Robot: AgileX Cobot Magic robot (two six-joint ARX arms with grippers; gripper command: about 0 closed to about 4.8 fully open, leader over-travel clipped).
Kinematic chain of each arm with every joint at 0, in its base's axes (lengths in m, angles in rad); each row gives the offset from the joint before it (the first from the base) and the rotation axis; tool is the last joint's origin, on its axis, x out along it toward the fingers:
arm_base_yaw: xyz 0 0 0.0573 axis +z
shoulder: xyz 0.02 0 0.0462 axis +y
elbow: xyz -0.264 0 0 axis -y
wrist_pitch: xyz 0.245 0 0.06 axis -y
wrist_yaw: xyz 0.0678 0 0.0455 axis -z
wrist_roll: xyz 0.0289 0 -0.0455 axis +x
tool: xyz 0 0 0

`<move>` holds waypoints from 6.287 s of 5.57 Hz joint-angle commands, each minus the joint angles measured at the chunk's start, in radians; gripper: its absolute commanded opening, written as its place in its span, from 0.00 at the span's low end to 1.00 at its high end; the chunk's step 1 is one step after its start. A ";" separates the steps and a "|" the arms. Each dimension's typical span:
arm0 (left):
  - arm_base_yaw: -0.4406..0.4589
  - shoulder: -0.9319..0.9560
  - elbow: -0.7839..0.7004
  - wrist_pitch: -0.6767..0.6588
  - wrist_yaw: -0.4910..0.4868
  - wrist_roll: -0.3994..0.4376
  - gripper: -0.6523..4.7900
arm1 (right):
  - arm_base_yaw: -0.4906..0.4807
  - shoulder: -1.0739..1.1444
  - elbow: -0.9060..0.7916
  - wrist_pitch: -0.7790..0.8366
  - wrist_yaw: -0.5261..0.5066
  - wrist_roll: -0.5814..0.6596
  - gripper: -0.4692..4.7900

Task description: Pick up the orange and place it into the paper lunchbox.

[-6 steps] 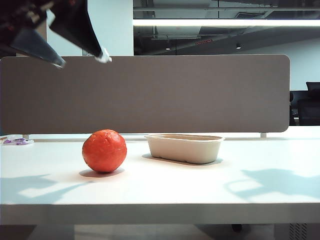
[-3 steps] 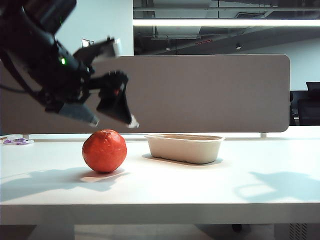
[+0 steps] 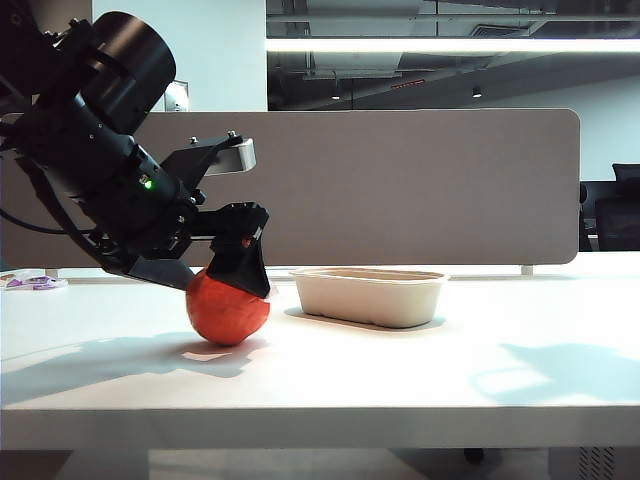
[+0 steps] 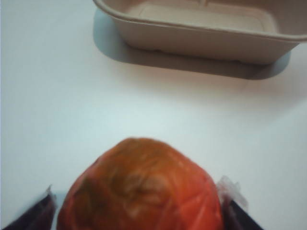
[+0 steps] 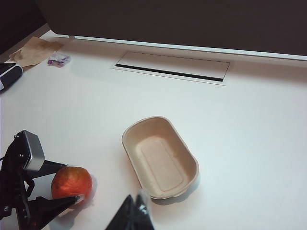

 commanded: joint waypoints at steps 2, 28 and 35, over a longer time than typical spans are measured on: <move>-0.001 -0.002 0.004 0.018 0.002 -0.002 0.83 | 0.000 -0.004 0.003 0.017 0.002 0.001 0.09; -0.040 -1.227 -0.380 -0.399 0.098 -0.003 0.11 | 0.132 -0.629 -0.759 0.123 0.096 -0.097 0.09; 0.484 -1.592 -0.709 -0.280 -0.026 -0.134 0.12 | 0.132 -0.632 -0.759 0.122 0.099 -0.097 0.09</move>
